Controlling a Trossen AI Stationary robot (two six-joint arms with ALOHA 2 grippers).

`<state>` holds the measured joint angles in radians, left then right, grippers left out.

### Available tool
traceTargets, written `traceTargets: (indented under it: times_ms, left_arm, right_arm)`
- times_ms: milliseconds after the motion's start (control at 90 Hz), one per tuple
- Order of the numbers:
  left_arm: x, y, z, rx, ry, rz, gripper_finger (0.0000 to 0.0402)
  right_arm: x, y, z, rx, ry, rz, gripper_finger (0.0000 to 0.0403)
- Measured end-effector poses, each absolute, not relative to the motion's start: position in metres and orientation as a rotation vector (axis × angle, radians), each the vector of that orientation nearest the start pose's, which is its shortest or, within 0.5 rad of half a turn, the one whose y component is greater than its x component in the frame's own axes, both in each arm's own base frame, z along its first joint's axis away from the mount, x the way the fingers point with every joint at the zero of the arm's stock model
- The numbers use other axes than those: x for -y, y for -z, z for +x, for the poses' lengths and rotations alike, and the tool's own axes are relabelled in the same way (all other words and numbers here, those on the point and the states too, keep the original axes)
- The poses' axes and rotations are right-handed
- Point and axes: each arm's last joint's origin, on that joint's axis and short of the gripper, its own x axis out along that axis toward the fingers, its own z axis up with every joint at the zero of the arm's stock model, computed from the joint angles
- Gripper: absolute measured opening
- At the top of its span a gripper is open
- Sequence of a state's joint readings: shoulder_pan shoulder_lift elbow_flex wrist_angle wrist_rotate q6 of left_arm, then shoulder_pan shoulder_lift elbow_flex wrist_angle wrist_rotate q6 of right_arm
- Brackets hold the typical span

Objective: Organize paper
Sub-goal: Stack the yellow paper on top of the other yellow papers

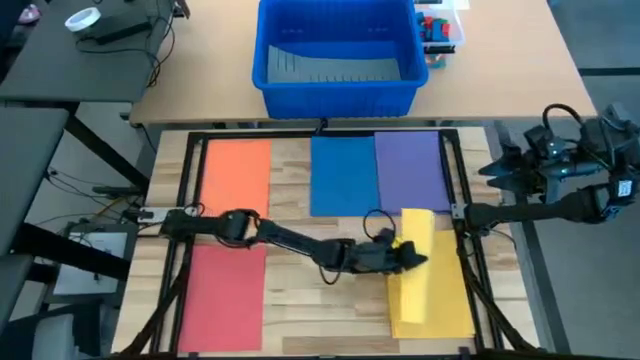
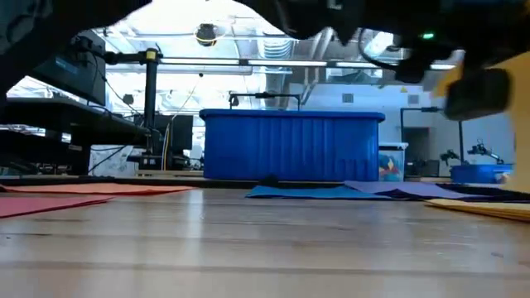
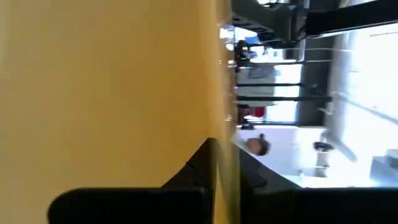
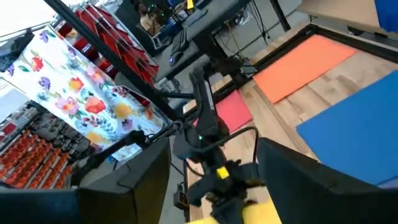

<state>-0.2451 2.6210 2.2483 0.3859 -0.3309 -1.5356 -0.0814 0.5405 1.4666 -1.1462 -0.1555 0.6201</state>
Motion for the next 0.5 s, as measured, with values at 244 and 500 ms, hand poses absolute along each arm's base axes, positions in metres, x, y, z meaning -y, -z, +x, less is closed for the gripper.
traceTargets:
  times_ms: [244, 500]
  left_arm:
    - [0.14, -0.188, 0.588, 0.299, 0.065, -1.57, 0.0]
    - [0.144, -0.143, 0.588, -0.013, -0.251, -1.562, 0.0]
  right_arm:
    - [-0.006, -0.445, -0.02, -0.258, 0.004, 0.646, 0.0225]
    - [-0.006, -0.444, -0.022, -0.262, 0.005, 0.646, 0.0225]
